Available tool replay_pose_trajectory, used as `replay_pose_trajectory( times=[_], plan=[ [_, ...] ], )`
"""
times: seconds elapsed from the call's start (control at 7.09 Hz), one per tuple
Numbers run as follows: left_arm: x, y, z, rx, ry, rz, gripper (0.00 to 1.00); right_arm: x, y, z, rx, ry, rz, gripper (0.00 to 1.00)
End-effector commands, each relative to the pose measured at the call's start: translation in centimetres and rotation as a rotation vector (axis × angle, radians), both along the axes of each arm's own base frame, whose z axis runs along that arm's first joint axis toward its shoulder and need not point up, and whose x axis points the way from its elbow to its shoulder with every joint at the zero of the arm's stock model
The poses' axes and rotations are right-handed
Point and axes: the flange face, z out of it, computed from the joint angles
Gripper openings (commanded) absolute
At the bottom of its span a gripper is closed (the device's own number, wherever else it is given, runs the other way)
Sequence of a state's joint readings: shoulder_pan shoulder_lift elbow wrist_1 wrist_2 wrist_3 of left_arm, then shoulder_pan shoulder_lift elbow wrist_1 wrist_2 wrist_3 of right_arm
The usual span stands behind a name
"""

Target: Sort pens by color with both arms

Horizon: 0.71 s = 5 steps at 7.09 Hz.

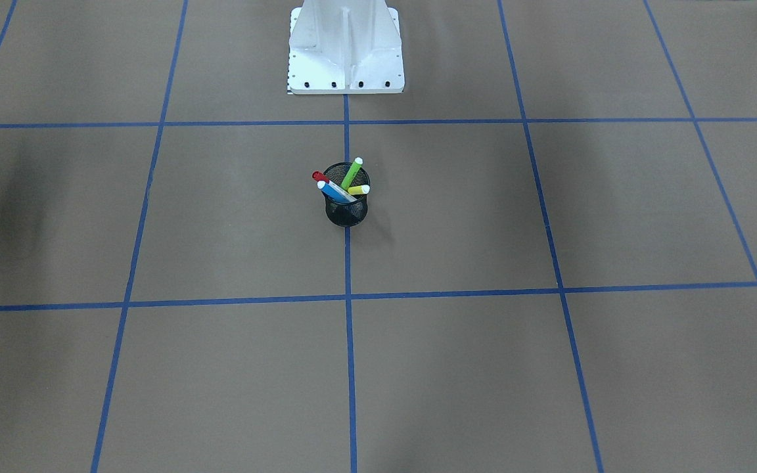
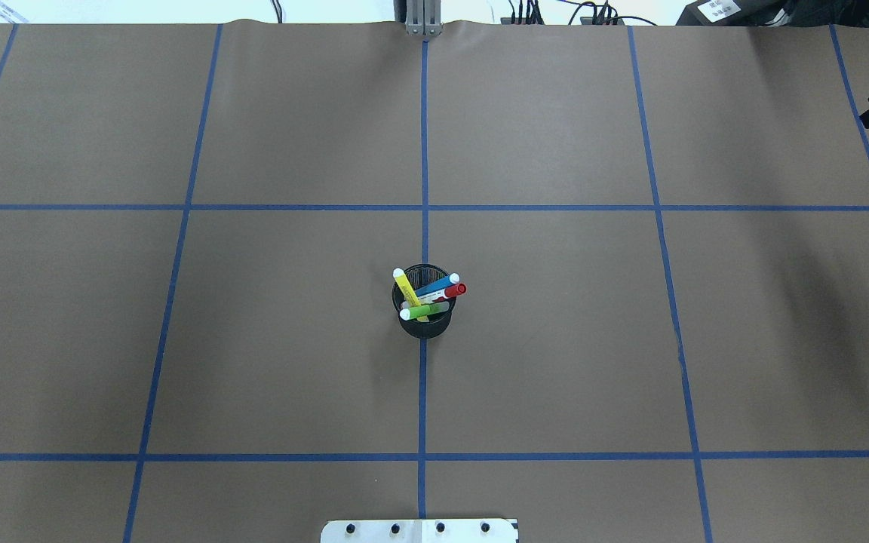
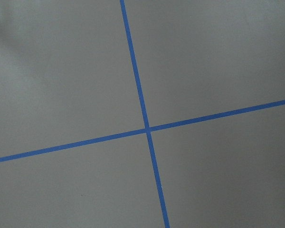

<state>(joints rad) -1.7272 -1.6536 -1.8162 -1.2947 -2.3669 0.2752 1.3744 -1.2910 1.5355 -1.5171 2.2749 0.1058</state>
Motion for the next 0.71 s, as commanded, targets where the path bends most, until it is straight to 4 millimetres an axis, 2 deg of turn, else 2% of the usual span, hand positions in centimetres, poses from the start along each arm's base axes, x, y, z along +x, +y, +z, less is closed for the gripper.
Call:
replay_pose_trajectory(
  times=[0.0,0.14,0.28,0.56],
  plan=[
    [0.0,0.0,0.1,0.000,0.000,0.000,0.99,0.0,0.0,0.0,-0.001,0.000,0.000,0.99],
    [0.1,0.0,0.0,0.001,0.000,0.001,0.99,0.0,0.0,0.0,0.001,0.000,0.000,0.99],
    [0.0,0.0,-0.1,0.003,0.000,0.000,0.99,-0.1,-0.3,-1.4,0.036,0.003,0.002,0.99],
    [0.0,0.1,-0.1,0.003,0.000,0.000,0.99,0.0,-0.1,-1.0,0.028,-0.003,0.003,0.99]
  ],
)
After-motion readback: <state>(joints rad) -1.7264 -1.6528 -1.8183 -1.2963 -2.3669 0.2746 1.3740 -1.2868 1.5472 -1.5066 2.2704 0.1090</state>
